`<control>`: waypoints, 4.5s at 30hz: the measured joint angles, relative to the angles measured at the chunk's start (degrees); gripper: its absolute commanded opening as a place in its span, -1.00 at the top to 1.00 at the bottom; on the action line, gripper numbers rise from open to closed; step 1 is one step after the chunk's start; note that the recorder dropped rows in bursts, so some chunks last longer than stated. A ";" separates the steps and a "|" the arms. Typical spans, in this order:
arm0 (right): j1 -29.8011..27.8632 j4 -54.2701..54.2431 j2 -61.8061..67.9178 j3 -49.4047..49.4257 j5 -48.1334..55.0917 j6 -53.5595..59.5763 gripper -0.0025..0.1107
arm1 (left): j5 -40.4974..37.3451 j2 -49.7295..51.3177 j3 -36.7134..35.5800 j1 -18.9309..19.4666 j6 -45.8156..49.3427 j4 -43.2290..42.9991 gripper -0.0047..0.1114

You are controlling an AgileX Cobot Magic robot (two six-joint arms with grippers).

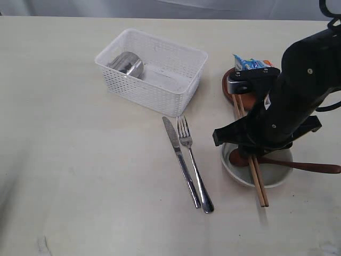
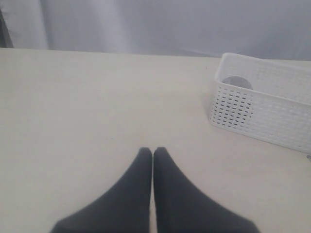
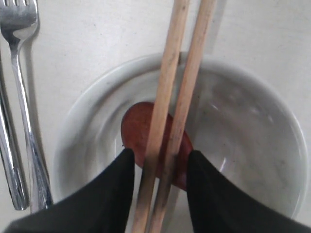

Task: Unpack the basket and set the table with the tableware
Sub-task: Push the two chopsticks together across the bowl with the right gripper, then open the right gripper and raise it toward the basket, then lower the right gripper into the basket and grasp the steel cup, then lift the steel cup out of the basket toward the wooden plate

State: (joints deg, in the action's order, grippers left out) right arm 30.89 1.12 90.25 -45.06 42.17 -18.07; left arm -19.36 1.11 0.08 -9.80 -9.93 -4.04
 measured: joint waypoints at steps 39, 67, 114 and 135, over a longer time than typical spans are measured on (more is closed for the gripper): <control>9.01 -9.21 9.69 -45.09 19.13 11.73 -0.08 | 0.00 0.00 0.00 0.00 0.00 0.00 0.90; 5.59 -11.46 46.32 -76.93 10.82 -12.58 -0.08 | 0.00 0.00 0.00 0.00 0.00 0.00 0.90; 5.59 -12.29 46.89 -77.39 8.33 -0.97 0.96 | 0.00 0.00 0.00 0.00 0.00 0.00 0.90; 3.19 -12.57 19.38 -60.17 26.93 13.42 0.96 | 0.00 0.00 0.00 0.00 0.00 0.00 0.90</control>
State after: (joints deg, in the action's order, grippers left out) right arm 34.08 -11.44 109.63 -105.24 69.10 -4.65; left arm -19.36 1.11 0.08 -9.80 -9.93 -4.04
